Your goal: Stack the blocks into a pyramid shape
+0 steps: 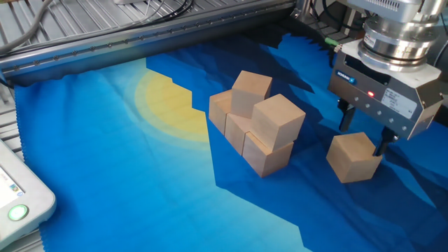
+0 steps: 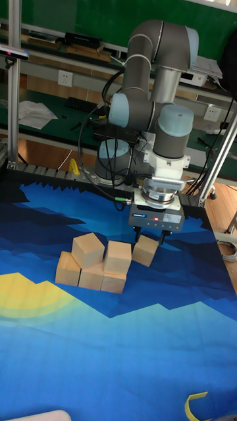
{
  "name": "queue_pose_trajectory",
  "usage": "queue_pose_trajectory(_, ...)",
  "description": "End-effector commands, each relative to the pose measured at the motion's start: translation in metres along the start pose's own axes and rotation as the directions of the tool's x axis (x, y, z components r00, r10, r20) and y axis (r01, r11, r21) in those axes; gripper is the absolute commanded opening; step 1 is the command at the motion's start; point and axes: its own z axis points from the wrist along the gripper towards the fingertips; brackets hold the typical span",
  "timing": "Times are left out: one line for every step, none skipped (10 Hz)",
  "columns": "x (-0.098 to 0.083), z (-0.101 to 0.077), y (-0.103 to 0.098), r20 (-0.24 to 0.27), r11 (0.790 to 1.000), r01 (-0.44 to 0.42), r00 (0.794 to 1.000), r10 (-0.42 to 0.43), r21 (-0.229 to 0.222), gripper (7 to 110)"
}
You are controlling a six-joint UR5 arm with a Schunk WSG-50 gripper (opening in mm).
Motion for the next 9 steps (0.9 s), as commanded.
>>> queue_pose_trajectory(-0.021, -0.008, 0.020, 0.029, 0.999, -0.006, 1.000, 0.007, -0.036, 66)
queue_pose_trajectory(-0.034, -0.021, 0.034, 0.027, 0.999, -0.013, 1.000, 0.014, -0.048, 66)
queue_pose_trajectory(-0.049, -0.038, 0.044, 0.015, 0.999, -0.013, 1.000, 0.014, -0.050, 66)
queue_pose_trajectory(-0.064, -0.056, 0.040, -0.005, 1.000, 0.005, 1.000, -0.006, -0.011, 66)
queue_pose_trajectory(-0.079, -0.082, 0.019, -0.043, 0.997, 0.034, 0.999, -0.031, 0.074, 66)
queue_pose_trajectory(-0.089, -0.105, -0.007, -0.073, 0.987, 0.017, 0.997, -0.006, 0.161, 66)
queue_pose_trajectory(-0.099, -0.113, -0.026, -0.085, 0.980, 0.062, 0.995, -0.046, 0.189, 7)
queue_pose_trajectory(-0.105, -0.106, -0.039, -0.082, 0.979, 0.095, 0.993, -0.081, 0.181, 7)
queue_pose_trajectory(-0.105, -0.096, -0.055, -0.079, 0.975, 0.115, 0.992, -0.102, 0.192, 7)
